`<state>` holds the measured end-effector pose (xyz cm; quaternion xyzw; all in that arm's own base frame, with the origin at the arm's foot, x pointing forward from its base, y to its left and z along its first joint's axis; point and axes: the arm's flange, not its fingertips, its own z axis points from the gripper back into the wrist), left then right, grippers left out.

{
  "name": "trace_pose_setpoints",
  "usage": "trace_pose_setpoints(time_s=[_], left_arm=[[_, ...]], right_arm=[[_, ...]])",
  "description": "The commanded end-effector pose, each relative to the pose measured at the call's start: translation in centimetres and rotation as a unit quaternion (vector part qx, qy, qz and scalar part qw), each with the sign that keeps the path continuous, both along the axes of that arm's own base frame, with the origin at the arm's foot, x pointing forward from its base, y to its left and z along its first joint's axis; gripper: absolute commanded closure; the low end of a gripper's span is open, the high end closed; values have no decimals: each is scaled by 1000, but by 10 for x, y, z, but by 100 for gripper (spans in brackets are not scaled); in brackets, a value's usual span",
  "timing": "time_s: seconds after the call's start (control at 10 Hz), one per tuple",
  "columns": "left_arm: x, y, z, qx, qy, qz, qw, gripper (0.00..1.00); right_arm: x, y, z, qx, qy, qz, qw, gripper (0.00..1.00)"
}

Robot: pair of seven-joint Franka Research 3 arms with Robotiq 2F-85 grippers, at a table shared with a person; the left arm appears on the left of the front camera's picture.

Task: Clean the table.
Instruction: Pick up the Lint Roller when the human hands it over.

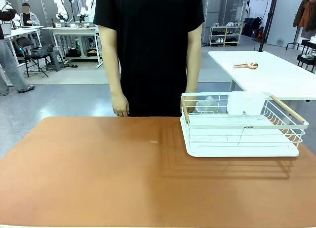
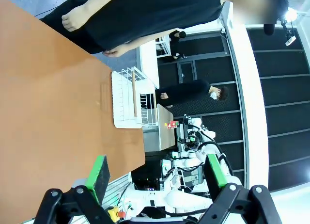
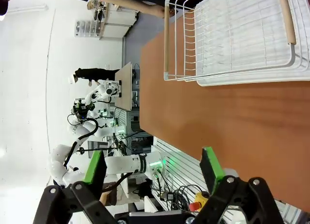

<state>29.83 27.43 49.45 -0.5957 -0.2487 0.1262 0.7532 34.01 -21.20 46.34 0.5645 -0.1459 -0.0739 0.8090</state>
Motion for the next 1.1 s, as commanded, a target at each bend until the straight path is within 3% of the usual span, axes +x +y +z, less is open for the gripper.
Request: trace_pose_setpoints(time_s=[0.0, 1.0], left_arm=[[-2, -1, 3, -1, -9, -7, 1000, 0], [-2, -1, 3, -1, -9, -7, 1000, 0]], right_arm=[[-3, 3, 2, 2, -10, 6, 1000, 0], [-3, 3, 2, 2, -10, 6, 1000, 0]])
